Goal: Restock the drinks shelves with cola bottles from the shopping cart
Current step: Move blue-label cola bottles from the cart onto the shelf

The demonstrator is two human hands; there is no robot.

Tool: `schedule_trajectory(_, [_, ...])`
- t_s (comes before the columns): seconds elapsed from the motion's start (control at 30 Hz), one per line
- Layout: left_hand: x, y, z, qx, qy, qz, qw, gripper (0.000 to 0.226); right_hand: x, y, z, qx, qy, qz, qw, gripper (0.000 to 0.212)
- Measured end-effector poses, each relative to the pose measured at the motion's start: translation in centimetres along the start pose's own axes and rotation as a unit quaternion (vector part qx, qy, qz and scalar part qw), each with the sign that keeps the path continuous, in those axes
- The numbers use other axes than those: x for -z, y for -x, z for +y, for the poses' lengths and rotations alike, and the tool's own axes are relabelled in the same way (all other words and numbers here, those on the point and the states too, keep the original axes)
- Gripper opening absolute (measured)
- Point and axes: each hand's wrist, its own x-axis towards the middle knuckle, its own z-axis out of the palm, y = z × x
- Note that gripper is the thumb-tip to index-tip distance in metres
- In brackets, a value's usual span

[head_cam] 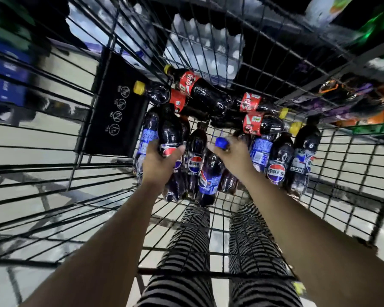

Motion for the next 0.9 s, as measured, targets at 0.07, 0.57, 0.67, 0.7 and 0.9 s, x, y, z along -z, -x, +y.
schedule_trajectory(0.07, [0.5,1.0,1.3,-0.011,0.009,-0.007,1.000,0.059,0.7,2.4,-0.3,0.018,0.003,-0.018,1.000,0.026])
schedule_trajectory(0.57, [-0.4,11.3,12.4,-0.142,0.088,-0.053,0.984,0.078,18.6,13.1,-8.7,0.130,-0.038,0.201,0.970,0.025])
schedule_trajectory(0.67, [-2.3,14.6,14.9,-0.182,0.079,-0.053,0.979,0.071,23.7,16.0,-9.8,0.169,-0.061,0.231,0.956,0.022])
schedule_trajectory(0.7, [-3.1,15.6,15.7,-0.193,0.077,-0.058,0.976,0.072,25.4,17.1,-9.9,0.172,-0.066,0.239,0.953,0.023])
schedule_trajectory(0.9, [-8.9,23.8,21.4,-0.273,0.073,-0.083,0.956,0.058,35.9,23.4,-8.7,0.235,-0.054,0.273,0.931,0.019])
